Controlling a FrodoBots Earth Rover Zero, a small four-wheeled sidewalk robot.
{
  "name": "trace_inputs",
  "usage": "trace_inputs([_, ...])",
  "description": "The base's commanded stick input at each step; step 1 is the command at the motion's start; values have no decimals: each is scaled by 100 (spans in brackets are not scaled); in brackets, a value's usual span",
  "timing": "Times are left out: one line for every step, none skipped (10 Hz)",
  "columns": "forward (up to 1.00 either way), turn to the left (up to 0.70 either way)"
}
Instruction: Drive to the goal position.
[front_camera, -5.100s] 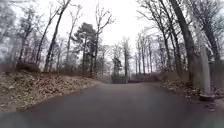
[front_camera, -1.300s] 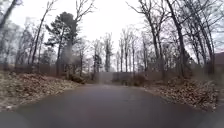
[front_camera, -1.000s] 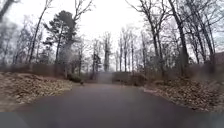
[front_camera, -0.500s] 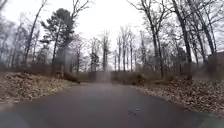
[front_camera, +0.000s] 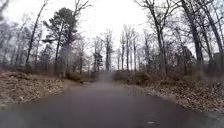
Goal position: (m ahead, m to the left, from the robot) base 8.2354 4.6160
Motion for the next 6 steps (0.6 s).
trace_inputs([100,0])
trace_inputs([100,0])
trace_inputs([100,0])
trace_inputs([100,0])
trace_inputs([100,0])
trace_inputs([100,0])
